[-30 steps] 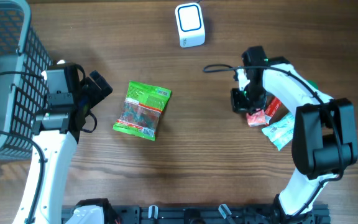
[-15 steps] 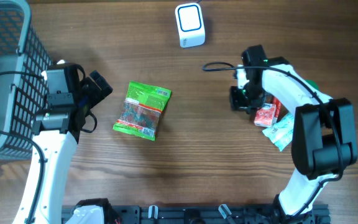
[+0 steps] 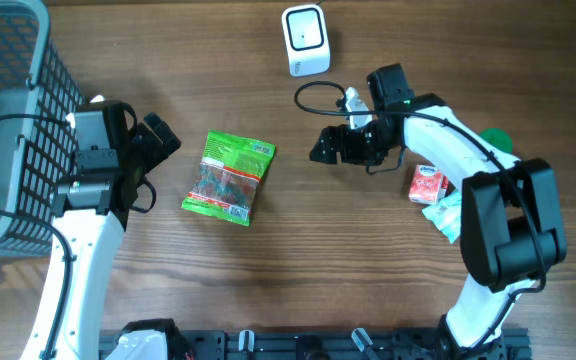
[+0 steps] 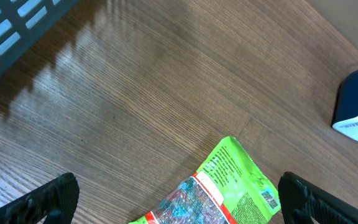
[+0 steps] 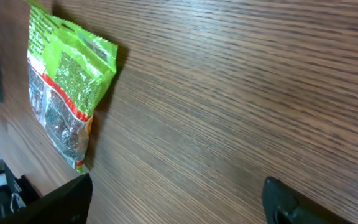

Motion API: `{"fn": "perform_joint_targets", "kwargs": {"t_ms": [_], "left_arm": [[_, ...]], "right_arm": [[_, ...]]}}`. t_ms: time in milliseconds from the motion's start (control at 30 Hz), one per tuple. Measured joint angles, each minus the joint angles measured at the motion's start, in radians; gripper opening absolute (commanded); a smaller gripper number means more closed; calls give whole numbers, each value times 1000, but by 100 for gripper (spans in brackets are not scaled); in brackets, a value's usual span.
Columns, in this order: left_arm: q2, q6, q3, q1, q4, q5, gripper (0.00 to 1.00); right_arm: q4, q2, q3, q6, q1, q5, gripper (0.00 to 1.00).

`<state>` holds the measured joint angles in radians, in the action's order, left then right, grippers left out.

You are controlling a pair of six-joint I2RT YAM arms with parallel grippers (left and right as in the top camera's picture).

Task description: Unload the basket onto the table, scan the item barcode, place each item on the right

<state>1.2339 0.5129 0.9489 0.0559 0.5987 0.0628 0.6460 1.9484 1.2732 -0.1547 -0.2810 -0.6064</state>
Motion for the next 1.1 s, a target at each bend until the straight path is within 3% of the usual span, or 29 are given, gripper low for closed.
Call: {"fn": "perform_joint_targets", "kwargs": {"t_ms": [300, 333, 367, 400, 567, 800, 1100], "left_arm": [[0, 0, 0, 0, -35, -31, 100], [0, 0, 0, 0, -25, -35, 84], [0, 0, 0, 0, -14, -35, 17], [0, 3, 0, 0, -5, -39, 4], [3, 1, 0, -5, 53, -61, 4], [104, 0, 0, -110, 66, -76, 4], [365, -2, 0, -126, -183, -63, 4]], "right_arm": [[5, 0, 0, 3, 0, 16, 92], [7, 0, 0, 3, 0, 17, 92], [8, 0, 0, 3, 0, 19, 92], [8, 0, 0, 3, 0, 21, 92], [10, 0, 0, 3, 0, 24, 92], [10, 0, 0, 3, 0, 32, 92], [18, 0, 0, 2, 0, 39, 91]]}}
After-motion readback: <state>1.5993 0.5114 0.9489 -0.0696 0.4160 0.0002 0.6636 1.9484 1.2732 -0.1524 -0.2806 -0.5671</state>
